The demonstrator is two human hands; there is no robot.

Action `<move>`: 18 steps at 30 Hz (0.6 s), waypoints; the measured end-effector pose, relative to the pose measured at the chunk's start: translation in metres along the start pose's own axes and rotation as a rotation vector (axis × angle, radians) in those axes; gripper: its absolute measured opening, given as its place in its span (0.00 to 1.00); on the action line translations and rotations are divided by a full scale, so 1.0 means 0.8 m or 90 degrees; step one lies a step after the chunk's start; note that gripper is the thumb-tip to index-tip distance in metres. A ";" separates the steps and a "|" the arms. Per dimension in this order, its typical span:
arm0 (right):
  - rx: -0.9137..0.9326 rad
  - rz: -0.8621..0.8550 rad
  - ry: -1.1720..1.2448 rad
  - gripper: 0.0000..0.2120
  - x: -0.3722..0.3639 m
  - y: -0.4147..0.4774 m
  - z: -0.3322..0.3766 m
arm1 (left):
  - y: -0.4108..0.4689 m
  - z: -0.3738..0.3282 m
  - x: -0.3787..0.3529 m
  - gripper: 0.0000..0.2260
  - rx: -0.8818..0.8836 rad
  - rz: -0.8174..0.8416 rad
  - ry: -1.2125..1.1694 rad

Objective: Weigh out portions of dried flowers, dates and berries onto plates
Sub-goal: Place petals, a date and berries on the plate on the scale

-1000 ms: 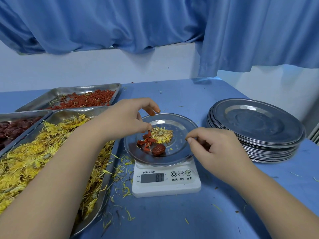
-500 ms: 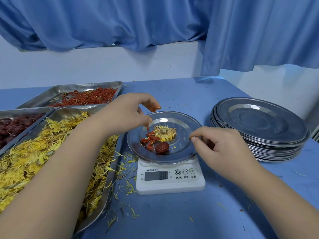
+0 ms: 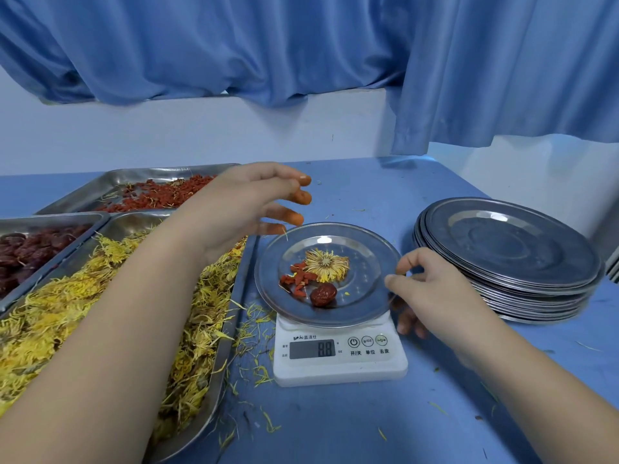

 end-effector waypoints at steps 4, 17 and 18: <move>-0.035 -0.004 0.170 0.07 -0.005 -0.004 0.003 | 0.001 0.000 0.010 0.07 0.013 -0.007 -0.137; -0.073 -0.053 0.333 0.09 -0.044 0.095 0.051 | -0.002 0.007 0.085 0.08 0.058 -0.163 -0.485; -0.074 -0.059 0.333 0.09 -0.054 0.116 0.056 | -0.003 0.009 0.092 0.08 0.058 -0.184 -0.507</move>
Point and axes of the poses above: each hand's wrist, its own y-axis towards the middle knuckle, its own x-axis out of the back of the hand, z = x × y, the point moved 6 cm from there along y, towards the middle knuckle, and after that the axes turned 3 degrees about -z, right-handed, at the moved point
